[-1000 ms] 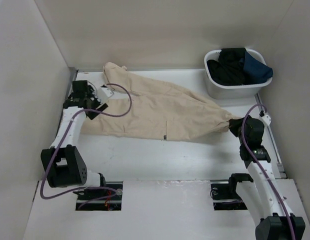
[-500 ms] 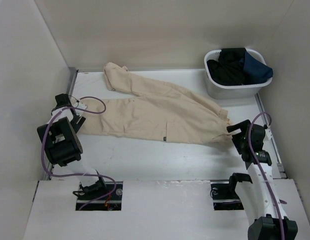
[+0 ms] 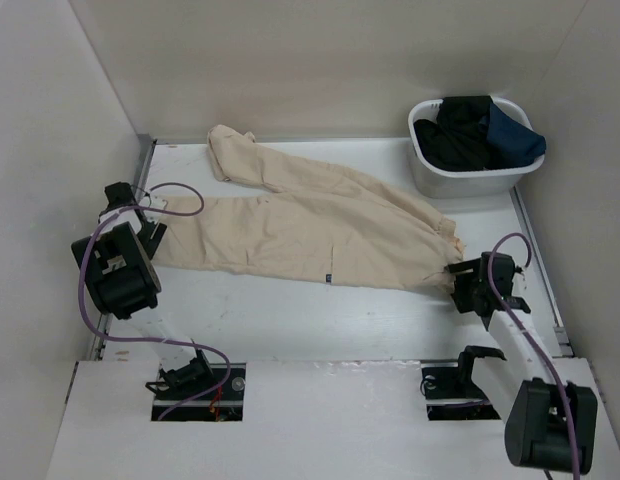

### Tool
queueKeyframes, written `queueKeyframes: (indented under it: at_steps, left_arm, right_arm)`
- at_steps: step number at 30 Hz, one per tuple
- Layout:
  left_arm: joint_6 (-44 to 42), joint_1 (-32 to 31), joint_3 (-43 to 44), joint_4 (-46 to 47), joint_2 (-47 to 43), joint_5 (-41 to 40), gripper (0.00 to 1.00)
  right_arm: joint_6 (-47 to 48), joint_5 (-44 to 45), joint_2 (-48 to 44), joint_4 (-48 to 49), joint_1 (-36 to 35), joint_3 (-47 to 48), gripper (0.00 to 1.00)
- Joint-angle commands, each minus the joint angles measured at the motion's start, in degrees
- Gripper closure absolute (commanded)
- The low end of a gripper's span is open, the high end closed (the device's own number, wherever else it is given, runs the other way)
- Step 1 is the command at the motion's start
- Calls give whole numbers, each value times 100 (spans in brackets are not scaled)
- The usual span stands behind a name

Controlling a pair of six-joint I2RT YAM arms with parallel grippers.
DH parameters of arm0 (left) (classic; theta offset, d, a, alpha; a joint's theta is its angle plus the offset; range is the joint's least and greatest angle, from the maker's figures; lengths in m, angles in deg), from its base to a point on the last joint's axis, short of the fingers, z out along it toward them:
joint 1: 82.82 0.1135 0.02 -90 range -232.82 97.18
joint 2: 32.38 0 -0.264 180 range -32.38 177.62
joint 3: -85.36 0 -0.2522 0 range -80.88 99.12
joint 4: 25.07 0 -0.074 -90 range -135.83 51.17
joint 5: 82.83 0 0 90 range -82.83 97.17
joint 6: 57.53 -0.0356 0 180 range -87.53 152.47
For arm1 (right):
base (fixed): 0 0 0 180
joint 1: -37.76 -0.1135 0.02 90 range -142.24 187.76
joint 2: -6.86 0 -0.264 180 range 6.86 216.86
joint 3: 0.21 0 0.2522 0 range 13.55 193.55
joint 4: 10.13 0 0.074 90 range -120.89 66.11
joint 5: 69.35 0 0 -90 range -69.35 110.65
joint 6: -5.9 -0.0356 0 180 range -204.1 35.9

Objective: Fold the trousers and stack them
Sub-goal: Flatten the trousers out

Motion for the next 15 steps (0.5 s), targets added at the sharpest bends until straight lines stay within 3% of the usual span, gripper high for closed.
queueKeyframes:
  at_steps: [1,2,4,6,7,9,15]
  left_arm:
    - [313,-158,184,-128,-193,541,35]
    - [331,-193,167,-154,-159,541,38]
    - [349,-203,149,-172,-45,515,55]
    - [392,-194,123,-172,35,410,85]
    - [384,-150,96,-172,26,357,92]
    - [235,-54,9,-207,-166,269,100]
    - [-748,500,26,-1022,-1343,242,100]
  right_arm:
    - [-117,47,444,804,5,236,25]
    - [-56,20,594,909,-21,289,39]
    - [146,11,858,1085,-30,394,64]
    - [532,-15,1052,1130,-12,692,89]
    - [812,-24,1070,1104,-12,885,94]
    - [1515,63,861,920,-38,1377,100]
    - [3389,144,-177,95,40,2688,100]
